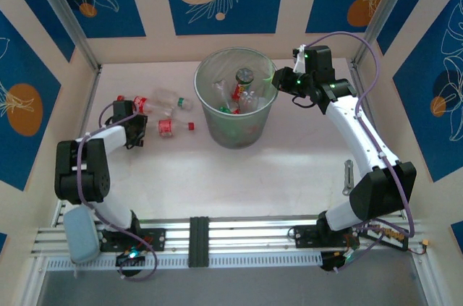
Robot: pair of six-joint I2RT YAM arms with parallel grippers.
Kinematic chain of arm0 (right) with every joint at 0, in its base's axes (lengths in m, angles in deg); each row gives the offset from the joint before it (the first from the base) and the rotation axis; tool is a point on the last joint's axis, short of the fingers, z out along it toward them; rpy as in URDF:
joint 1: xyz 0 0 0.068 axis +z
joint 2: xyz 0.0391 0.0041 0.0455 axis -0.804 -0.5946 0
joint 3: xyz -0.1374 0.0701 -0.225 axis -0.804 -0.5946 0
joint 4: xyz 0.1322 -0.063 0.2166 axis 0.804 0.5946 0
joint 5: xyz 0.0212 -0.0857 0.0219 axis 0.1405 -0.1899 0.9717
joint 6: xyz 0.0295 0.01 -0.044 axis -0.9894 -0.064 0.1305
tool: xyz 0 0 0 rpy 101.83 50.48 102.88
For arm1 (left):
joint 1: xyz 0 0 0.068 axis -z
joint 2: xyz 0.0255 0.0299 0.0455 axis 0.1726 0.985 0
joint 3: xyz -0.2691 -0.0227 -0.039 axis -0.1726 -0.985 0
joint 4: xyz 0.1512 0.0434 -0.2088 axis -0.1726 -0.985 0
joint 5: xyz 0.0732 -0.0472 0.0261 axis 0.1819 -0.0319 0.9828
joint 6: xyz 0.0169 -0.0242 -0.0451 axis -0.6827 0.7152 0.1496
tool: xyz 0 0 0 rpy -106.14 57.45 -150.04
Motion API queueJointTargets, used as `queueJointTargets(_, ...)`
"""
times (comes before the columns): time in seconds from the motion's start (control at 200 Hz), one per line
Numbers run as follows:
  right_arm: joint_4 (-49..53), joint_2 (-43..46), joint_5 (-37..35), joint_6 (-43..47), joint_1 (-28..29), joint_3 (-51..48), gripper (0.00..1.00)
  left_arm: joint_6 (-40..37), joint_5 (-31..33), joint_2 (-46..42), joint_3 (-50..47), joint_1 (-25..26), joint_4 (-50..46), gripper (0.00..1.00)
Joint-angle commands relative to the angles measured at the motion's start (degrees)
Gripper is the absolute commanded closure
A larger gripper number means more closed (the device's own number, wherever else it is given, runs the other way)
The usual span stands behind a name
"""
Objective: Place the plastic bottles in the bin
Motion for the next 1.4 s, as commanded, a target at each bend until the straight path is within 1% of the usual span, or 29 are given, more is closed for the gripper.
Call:
queueJointTargets(0.0,5.3,-0.2,0.6,2.0,0.9,-0.4,0.8,0.9,0.9,2.1,1.2,-0.7,-0.3,0.38)
queueJointTargets(0.21,5.4,-0.3,0.4,2.0,0.9,-0.4,0.8,1.2,0.1,3.8,1.3,-0.7,0.3,0.43)
queueJointTargets(0.375,5.4,-0.4,0.3,2.0,0.9,-0.4,0.8,1.1,0.6,2.1,0.2,-0.8,-0.2,0.49)
queueJointTargets(0.52,5.3,-0.2,0.7,1.8,0.9,-0.5,0.8,0.3,0.8,-0.9,-0.2,-0.8,-1.1,0.49)
queueJointTargets(0.65,6.2,-0.1,0.7,2.1,1.0,0.1,0.8,-2.0,1.8,-6.4,0.8,-0.7,-3.9,0.49)
queueJointTargets(0.915,7.4,-0.7,1.2,1.8,1.3,1.0,0.8,-7.8,5.5,-23.9,4.8,-0.7,-13.1,0.5)
queueJointTargets(1.13,8.5,-1.5,0.9,1.3,2.4,2.4,0.8,-11.3,4.4,-34.6,11.1,-0.7,-17.1,0.53)
queueJointTargets(1.215,8.5,-1.4,0.5,1.4,2.9,2.6,0.79,-10.9,5.3,-38.0,13.9,-0.7,-16.9,0.58)
queueJointTargets(1.295,8.5,-1.6,0.3,1.4,3.2,2.7,0.8,-10.8,5.6,-40.5,16.1,-0.5,-13.9,0.63)
queueJointTargets(1.396,8.3,-1.9,0.3,1.4,3.4,2.7,0.8,-13.5,2.9,-40.8,21.4,-0.3,-10.1,0.67)
